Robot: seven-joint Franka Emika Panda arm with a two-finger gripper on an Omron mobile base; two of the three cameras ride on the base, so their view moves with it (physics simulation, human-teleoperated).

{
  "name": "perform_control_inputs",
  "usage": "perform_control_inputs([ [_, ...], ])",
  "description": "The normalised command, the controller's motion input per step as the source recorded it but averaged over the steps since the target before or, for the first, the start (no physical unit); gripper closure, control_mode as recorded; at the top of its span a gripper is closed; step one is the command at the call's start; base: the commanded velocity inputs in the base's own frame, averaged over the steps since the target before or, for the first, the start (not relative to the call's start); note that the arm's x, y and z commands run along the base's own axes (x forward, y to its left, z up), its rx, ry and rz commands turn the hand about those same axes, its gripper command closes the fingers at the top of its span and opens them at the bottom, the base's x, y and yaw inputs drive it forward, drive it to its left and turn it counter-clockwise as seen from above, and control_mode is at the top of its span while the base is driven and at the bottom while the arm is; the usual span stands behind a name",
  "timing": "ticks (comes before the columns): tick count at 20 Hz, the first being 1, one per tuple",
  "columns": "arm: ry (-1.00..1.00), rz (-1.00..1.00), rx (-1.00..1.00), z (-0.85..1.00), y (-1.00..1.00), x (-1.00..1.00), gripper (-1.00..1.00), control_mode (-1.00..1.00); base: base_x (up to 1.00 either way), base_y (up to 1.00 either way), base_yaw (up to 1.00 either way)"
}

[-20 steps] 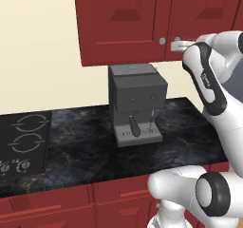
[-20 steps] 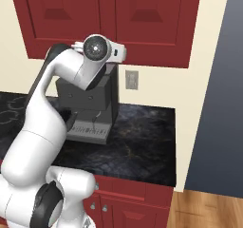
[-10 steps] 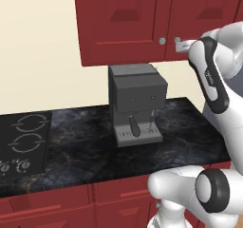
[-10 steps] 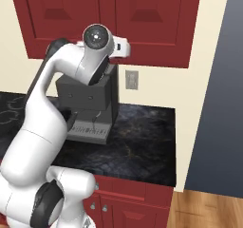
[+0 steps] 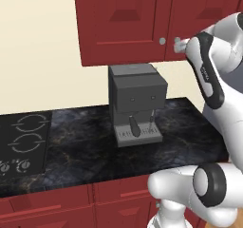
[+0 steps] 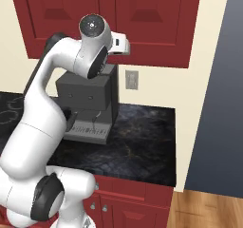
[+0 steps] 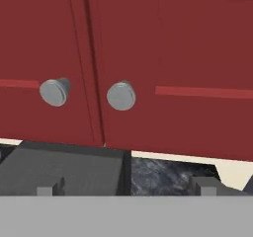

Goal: Open the cabinet. Pick the bar soap and place it next to the sink. Then close the cabinet.

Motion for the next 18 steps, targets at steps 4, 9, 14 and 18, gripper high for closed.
perform_control_inputs([
  [4, 0.12, -0.05, -0.03, 0.00, 0.01, 0.18, -1.00, -1.00, 0.00, 0.00, 0.00],
  [9, 0.00, -0.13, 0.00, 0.00, 0.04, 0.36, -1.00, -1.00, 0.00, 0.00, 0.00],
  [14, 0.00, -0.15, 0.00, 0.00, 0.20, 0.32, -1.00, -1.00, 0.00, 0.00, 0.00],
  [18, 0.00, -0.13, 0.01, 0.00, 0.12, 0.10, -1.00, -1.00, 0.00, 0.00, 0.00],
])
